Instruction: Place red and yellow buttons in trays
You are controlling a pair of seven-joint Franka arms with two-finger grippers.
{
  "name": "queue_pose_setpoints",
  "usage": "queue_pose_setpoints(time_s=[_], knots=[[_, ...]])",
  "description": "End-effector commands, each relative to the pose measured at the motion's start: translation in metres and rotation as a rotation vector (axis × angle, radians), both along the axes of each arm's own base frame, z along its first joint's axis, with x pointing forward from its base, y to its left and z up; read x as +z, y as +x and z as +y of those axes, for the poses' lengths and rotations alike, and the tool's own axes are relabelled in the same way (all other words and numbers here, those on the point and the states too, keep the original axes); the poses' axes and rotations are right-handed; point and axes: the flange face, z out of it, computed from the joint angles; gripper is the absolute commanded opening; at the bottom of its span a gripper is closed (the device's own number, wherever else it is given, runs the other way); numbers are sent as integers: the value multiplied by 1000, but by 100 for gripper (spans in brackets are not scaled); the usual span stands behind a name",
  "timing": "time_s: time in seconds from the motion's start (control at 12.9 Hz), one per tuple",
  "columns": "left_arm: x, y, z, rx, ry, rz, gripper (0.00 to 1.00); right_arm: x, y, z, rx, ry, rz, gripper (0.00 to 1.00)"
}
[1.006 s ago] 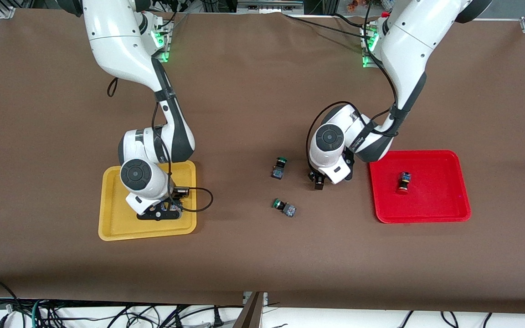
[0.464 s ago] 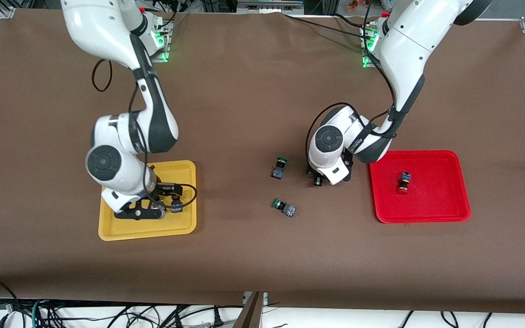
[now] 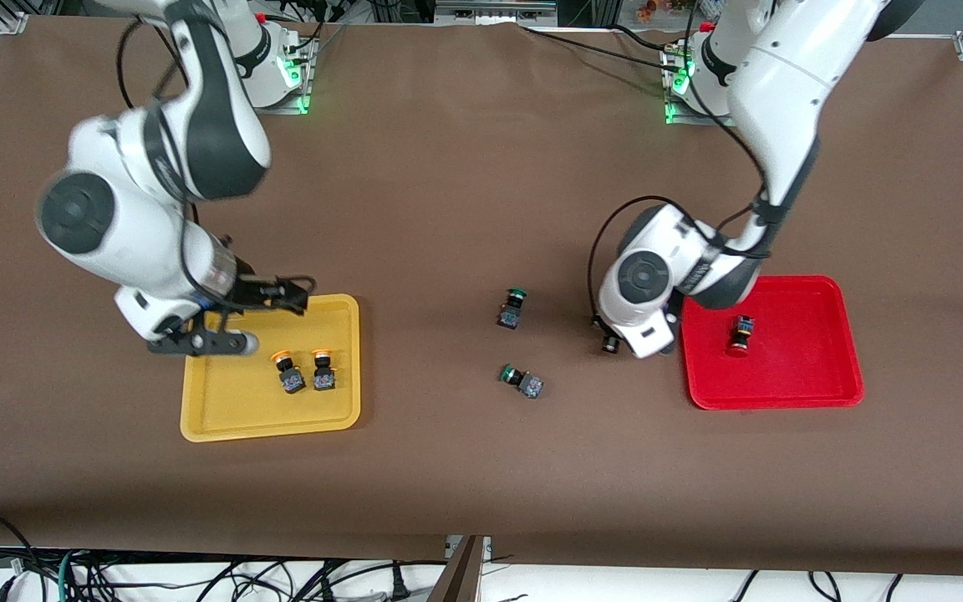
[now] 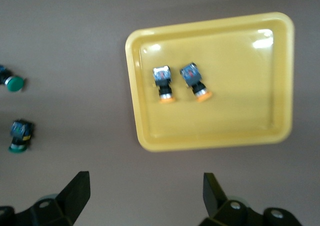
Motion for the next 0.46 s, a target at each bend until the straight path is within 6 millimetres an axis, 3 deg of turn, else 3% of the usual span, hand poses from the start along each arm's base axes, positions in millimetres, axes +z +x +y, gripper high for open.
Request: queue_pose_setpoints(time_s=[0.0, 0.08, 0.15, 0.39], knots=[[39, 11, 48, -138, -24, 80, 31, 41, -40, -36, 23, 2, 19, 100], [43, 16, 71, -185, -30, 94, 32, 45, -51, -47, 34, -7, 13, 100], [41, 24, 136, -327, -62, 148, 32, 47, -66, -61, 32, 2, -2, 100], [27, 26, 176, -403, -98, 175, 32, 53, -66, -85, 70, -10, -15, 100]])
